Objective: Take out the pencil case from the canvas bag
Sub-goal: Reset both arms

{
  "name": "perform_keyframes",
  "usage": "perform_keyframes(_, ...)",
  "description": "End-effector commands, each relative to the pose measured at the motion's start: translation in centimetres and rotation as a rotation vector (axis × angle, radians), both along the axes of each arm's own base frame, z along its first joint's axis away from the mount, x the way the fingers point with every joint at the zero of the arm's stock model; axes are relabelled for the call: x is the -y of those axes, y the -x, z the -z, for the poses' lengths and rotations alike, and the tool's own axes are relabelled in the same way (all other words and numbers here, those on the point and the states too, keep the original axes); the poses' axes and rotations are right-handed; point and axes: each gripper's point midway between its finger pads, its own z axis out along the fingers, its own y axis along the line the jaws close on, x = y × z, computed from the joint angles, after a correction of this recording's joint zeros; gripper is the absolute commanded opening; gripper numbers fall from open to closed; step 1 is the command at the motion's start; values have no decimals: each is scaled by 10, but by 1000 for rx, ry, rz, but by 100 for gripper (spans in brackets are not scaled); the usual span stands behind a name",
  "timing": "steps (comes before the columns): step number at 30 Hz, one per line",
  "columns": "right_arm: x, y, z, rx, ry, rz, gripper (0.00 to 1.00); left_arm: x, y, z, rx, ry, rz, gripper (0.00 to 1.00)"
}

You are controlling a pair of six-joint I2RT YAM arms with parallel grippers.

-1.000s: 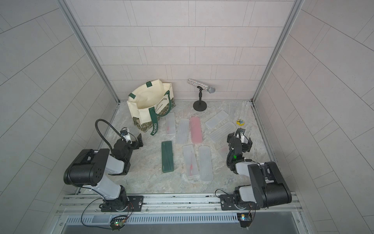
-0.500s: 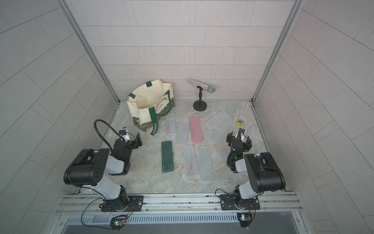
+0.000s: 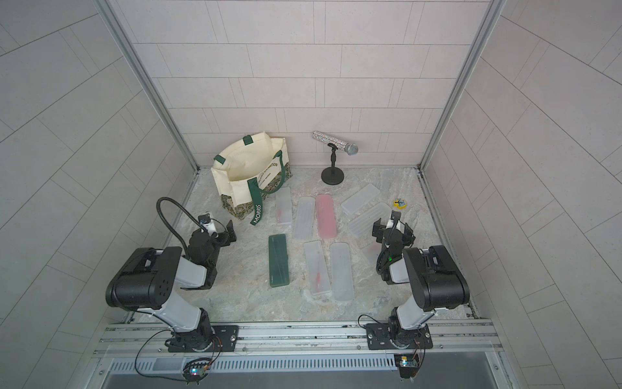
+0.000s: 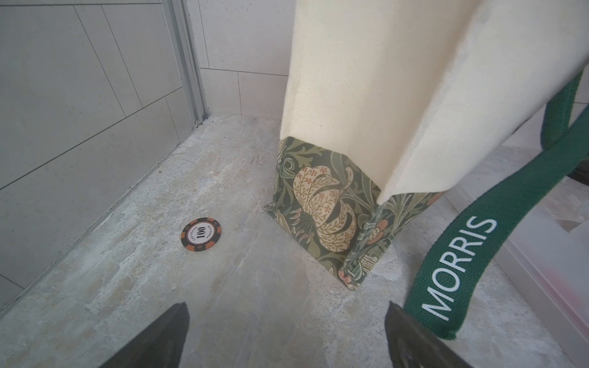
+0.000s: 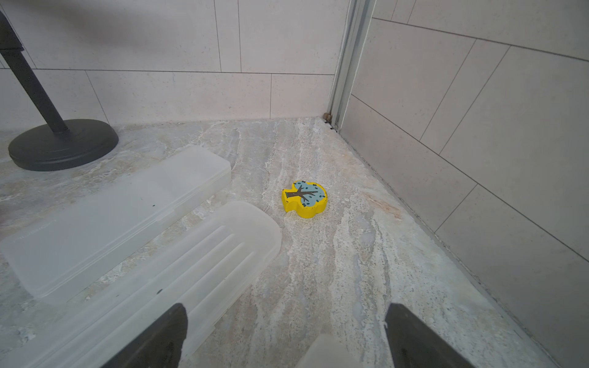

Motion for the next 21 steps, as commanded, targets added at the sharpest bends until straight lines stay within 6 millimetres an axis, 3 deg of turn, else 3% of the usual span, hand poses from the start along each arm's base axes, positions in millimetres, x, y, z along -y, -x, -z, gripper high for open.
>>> perform_keyframes(1, -6, -8, -1, -26, 17, -34, 99, 4, -11, -4, -21, -12, 20, 100)
perform_keyframes(5, -10, -13, 1, -51, 19, -57, 100, 6, -27, 2, -118, -18, 37, 100)
perform_keyframes(21, -14, -17, 3, -76, 24, -85, 100, 8, -27, 1, -109, -22, 39, 100)
